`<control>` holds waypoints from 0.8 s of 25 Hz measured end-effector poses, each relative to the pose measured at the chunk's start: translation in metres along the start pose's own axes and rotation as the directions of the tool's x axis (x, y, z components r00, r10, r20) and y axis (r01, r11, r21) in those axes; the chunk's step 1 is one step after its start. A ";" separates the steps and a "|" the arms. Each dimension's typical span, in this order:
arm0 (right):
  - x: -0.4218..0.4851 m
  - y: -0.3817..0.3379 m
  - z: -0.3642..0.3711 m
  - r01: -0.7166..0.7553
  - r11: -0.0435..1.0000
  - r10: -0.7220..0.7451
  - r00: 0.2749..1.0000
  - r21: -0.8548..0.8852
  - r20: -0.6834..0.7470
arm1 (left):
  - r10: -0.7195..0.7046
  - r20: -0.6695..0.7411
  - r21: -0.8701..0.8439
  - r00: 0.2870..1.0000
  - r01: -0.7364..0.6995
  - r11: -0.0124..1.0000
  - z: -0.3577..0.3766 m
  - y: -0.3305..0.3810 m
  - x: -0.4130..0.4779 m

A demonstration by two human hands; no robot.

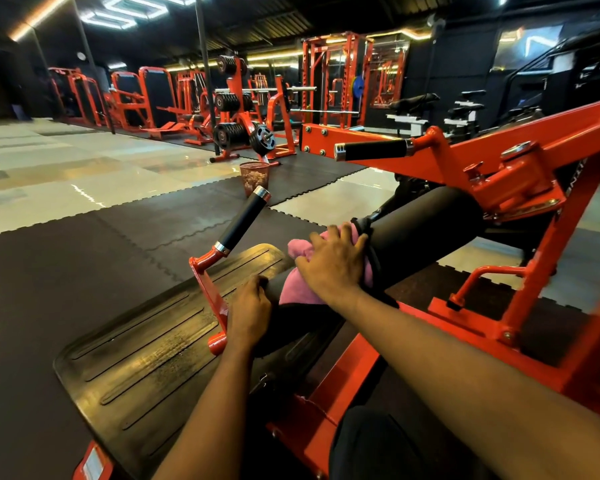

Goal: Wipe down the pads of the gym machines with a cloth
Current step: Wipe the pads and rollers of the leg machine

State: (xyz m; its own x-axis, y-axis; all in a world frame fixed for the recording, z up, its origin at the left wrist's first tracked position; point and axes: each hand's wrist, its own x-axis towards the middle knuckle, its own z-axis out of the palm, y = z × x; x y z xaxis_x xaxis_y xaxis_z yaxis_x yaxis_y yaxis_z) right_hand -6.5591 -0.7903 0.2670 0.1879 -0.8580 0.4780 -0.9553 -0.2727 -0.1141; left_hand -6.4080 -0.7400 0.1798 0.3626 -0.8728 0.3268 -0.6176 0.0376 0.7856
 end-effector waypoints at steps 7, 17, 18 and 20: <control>0.079 0.151 -0.056 -0.121 0.992 0.116 0.985 -0.035 -0.130 | 0.011 -0.028 0.026 1.000 -0.010 1.000 0.001 0.001 -0.001; 0.005 0.080 -0.004 0.145 0.989 -0.132 0.959 0.036 -0.251 | -0.008 -0.030 0.074 1.000 0.010 0.997 0.003 0.009 0.001; -0.007 0.070 0.004 0.214 0.976 -0.201 0.950 0.030 -0.238 | -0.009 -0.029 0.076 1.000 0.012 0.997 0.003 0.008 0.001; -0.009 0.075 0.003 0.321 0.947 -0.311 0.930 0.023 -0.194 | 0.002 -0.054 0.085 0.999 0.002 0.996 0.004 0.008 -0.003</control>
State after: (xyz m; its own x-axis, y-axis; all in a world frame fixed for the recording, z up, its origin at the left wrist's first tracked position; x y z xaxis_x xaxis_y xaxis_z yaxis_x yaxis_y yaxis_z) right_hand -6.6313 -0.8045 0.2513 0.4277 -0.6291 0.6491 -0.8387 -0.5440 0.0254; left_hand -6.4168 -0.7396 0.1826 0.3983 -0.8452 0.3563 -0.6737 -0.0059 0.7390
